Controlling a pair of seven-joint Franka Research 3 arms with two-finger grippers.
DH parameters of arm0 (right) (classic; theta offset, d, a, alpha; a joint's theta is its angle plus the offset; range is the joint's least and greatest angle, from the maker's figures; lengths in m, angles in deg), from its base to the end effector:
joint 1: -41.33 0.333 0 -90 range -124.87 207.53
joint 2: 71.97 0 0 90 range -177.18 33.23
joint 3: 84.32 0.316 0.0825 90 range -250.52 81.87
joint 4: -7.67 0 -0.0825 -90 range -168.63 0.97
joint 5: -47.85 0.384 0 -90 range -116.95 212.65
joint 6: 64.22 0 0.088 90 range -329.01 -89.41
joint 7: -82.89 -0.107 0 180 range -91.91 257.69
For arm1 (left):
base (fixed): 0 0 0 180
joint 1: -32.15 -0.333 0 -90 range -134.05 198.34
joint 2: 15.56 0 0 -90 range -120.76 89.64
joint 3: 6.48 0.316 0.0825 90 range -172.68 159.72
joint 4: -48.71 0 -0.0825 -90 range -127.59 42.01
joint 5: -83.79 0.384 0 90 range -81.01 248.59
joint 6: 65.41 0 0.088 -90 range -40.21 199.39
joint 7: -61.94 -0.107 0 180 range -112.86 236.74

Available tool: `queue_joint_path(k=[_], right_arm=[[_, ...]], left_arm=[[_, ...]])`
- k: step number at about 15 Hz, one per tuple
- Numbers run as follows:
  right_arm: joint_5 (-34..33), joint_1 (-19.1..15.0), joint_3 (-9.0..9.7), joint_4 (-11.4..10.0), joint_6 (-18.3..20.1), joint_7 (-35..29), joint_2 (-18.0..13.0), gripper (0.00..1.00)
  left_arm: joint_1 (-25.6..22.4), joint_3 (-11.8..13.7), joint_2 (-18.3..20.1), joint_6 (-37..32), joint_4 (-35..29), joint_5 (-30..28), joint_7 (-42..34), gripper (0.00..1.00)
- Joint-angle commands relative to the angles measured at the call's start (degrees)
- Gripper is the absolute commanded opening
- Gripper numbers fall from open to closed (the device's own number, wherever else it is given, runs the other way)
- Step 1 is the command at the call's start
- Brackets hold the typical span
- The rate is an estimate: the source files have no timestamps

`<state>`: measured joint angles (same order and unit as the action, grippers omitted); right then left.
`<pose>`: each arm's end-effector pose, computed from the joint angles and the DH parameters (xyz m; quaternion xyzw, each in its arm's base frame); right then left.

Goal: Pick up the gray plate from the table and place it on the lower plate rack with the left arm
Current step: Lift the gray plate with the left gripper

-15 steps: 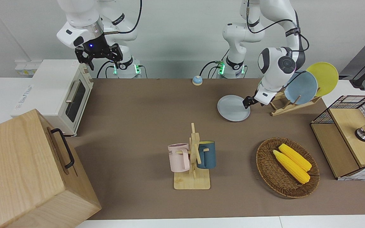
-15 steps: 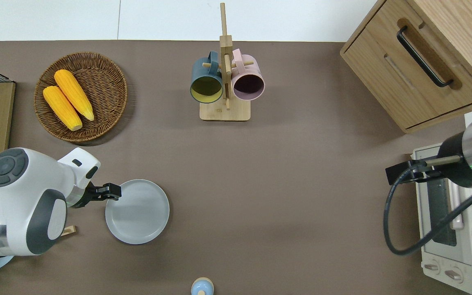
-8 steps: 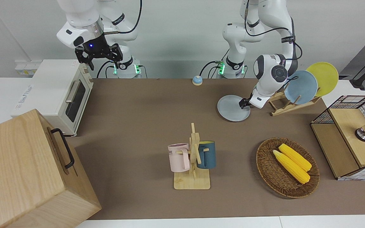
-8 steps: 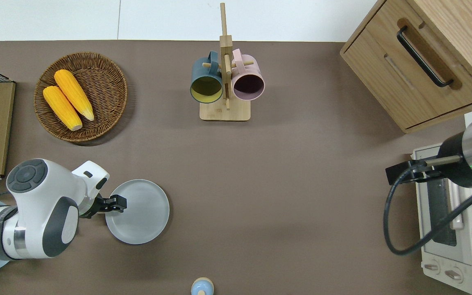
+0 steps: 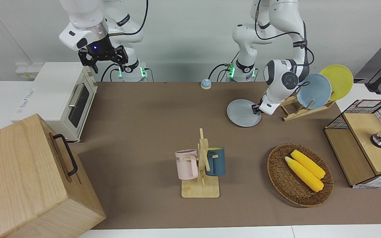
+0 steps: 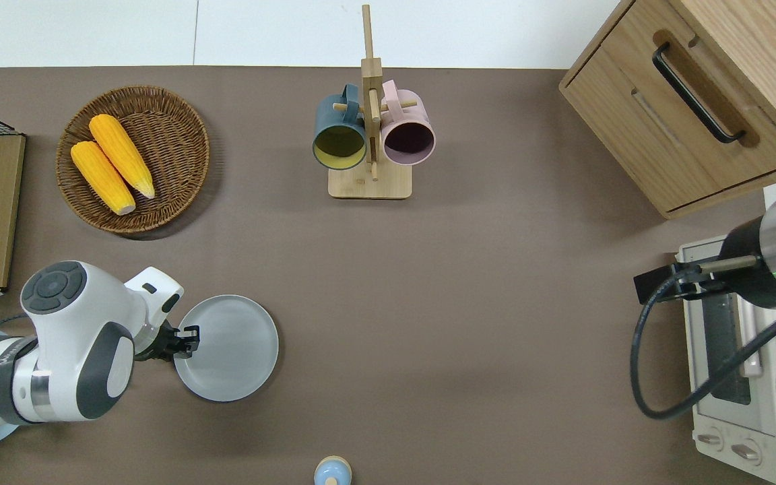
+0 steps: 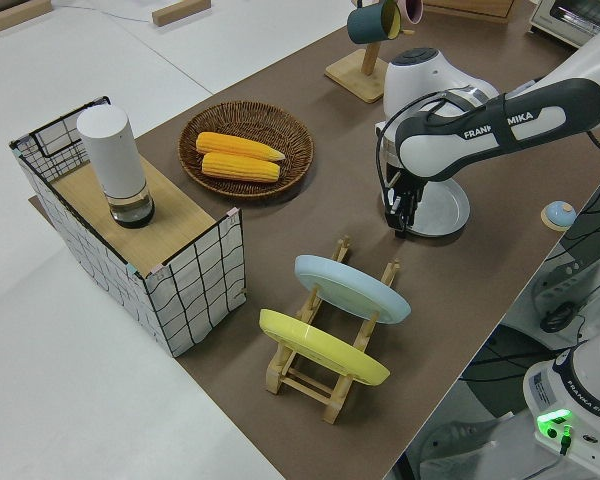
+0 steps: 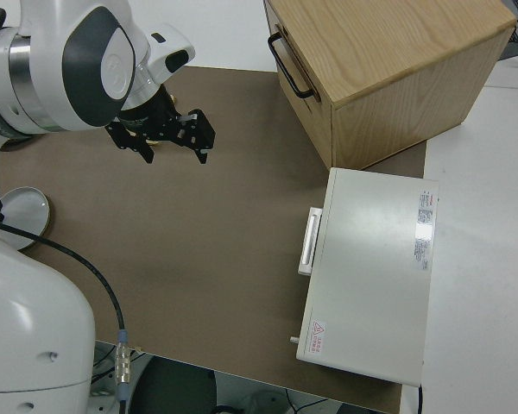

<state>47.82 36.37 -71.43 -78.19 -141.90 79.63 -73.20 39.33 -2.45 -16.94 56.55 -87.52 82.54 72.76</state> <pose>0.5197 0.0738 0.6516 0.9973 0.0405 -0.0603 0.0086 0.4650 -0.0265 0.2922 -0.9879 -0.0733 0.1360 0.0091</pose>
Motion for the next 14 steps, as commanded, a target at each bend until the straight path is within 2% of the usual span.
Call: queue_joint_path(k=[1, 4, 7, 10, 14], right_arm=[[0.20, -0.84, 0.38, 0.35, 0.87, 0.19, -0.27, 0.990], [0.12, -0.76, 0.38, 0.35, 0.87, 0.19, -0.27, 0.990], [0.20, -0.84, 0.38, 0.35, 0.87, 0.19, -0.27, 0.990], [0.20, -0.84, 0.38, 0.35, 0.87, 0.19, -0.27, 0.990], [0.20, -0.84, 0.38, 0.35, 0.87, 0.19, -0.27, 0.987]], left_arm=[[0.64, 0.28, 0.14, 1.44, -0.97, -0.68, 0.69, 0.00], [0.64, 0.80, 0.49, 0.83, -0.10, -2.43, 0.60, 0.00], [0.64, 0.89, 0.93, -1.01, 3.94, -2.97, 0.60, 0.00], [0.64, 1.33, 1.11, -7.50, 9.38, -2.88, 1.04, 0.00], [0.64, 3.52, 1.28, -16.38, 16.59, -1.83, 1.39, 0.00]])
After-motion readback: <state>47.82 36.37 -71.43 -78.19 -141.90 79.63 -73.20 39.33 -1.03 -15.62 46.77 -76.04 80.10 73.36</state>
